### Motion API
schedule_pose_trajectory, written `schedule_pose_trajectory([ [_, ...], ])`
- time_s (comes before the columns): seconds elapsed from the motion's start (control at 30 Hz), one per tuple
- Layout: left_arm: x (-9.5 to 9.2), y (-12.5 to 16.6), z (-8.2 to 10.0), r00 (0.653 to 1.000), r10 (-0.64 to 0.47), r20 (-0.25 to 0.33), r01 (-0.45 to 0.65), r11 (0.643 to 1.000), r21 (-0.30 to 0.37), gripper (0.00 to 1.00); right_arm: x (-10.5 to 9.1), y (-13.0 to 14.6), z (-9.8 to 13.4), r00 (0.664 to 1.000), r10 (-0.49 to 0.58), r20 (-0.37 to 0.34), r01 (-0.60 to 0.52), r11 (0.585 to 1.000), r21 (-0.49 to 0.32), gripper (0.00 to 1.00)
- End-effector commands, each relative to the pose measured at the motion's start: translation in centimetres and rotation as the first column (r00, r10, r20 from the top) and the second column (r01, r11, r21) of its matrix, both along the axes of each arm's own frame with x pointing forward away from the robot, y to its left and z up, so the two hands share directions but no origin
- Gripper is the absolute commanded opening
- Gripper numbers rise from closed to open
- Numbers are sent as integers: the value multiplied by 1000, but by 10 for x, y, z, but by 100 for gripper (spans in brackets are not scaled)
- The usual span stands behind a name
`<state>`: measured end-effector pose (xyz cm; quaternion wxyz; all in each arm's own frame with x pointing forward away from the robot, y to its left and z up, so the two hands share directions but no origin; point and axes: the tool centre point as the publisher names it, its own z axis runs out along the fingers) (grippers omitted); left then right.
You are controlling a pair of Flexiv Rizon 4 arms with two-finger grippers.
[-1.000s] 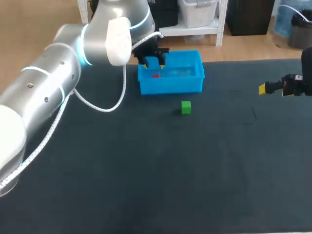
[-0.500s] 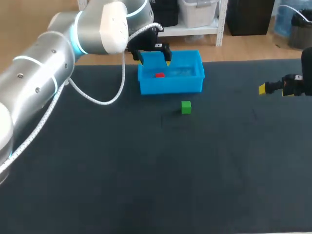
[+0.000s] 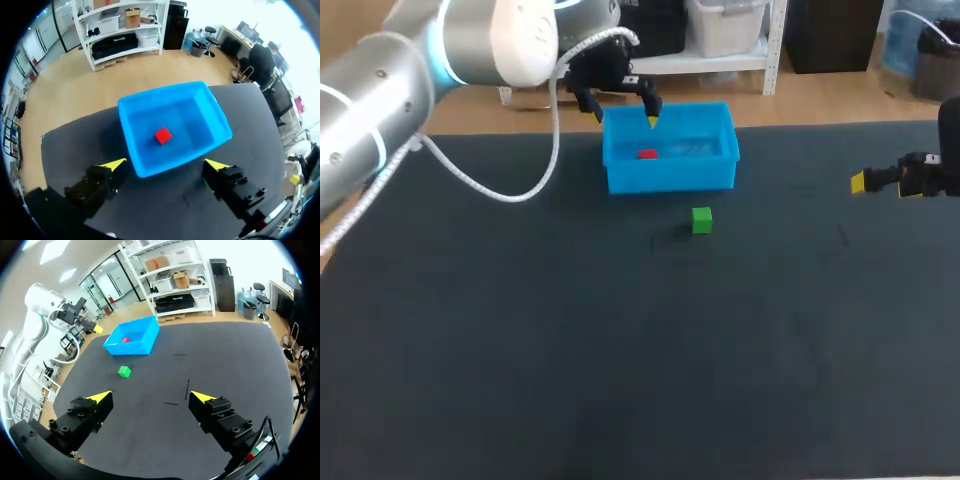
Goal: Use the left arm to pick the red cube and place it into the blue plastic box first, then use the right arm to grasp the green cube and put it into the same blue plastic box after the first action is fully finished.
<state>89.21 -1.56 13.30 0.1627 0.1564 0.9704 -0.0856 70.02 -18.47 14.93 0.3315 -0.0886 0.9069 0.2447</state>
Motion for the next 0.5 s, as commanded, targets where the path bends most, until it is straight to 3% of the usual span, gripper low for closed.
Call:
schedule_pose_trajectory([
  [0.03,-70,26,-5,980,23,198,-5,996,-90,100,0,0,0,1000,1,-1,-1,1000,0,100],
  [0.5,-148,70,2,920,-38,391,91,989,-117,100,0,0,0,1000,1,-1,-1,1000,0,100],
])
